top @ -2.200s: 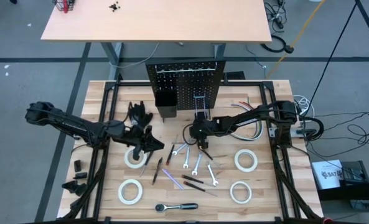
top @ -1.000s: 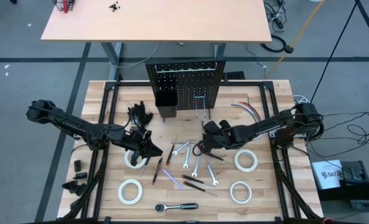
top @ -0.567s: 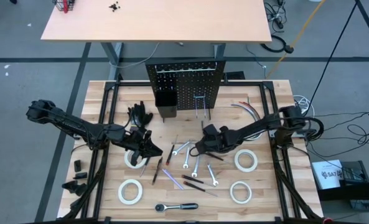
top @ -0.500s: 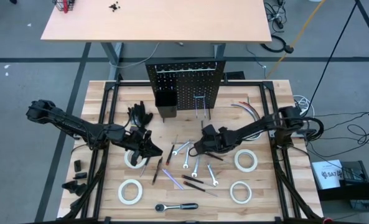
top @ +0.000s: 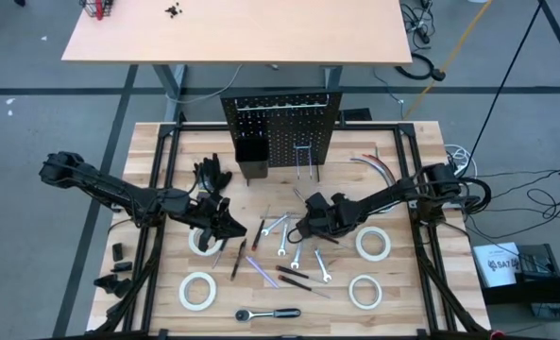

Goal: Hang tools onto peg board
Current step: Put the silver magnetic rod into the black bin on the peg board, then put the purple pen into the black bin on the peg board

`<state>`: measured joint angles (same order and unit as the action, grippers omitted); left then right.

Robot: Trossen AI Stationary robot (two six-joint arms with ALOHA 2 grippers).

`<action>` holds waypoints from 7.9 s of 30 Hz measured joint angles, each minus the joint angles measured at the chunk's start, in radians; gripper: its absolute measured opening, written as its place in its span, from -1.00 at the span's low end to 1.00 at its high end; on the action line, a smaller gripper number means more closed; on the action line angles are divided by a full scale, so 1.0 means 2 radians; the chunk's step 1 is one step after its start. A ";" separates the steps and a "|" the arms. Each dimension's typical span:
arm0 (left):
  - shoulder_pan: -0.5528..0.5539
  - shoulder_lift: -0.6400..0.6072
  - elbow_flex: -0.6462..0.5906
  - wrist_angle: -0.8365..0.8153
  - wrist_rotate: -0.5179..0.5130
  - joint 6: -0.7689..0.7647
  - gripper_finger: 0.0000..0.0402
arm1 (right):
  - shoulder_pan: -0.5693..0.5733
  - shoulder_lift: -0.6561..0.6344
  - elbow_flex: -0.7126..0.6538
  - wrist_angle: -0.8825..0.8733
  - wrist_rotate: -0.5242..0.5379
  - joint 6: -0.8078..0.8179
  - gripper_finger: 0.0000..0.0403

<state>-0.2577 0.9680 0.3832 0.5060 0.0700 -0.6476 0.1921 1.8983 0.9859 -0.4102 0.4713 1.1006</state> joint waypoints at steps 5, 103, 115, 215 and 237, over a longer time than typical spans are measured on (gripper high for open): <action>0.000 0.000 0.000 0.000 0.000 0.000 -0.67 | 0.009 -0.029 0.004 -0.011 -0.007 -0.071 -0.95; 0.010 0.210 0.132 0.242 -0.045 0.148 -0.94 | 0.067 -0.209 -0.047 0.662 -0.044 -0.453 -0.02; 0.000 0.210 0.137 0.234 -0.036 0.149 -0.94 | 0.042 -0.182 0.043 0.544 -0.096 -0.455 -0.02; 0.039 -0.090 0.132 -0.365 -0.103 0.108 -0.19 | -0.090 -0.203 0.208 0.181 -0.097 -0.489 0.35; 0.017 0.056 0.090 -0.237 -0.097 0.109 -0.19 | 0.041 -0.105 0.207 -0.215 -0.221 -0.209 0.34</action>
<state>-0.2232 1.0805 0.5636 0.0320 -0.1246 -0.4298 0.2744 1.6889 1.4006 -0.8410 0.0292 0.6831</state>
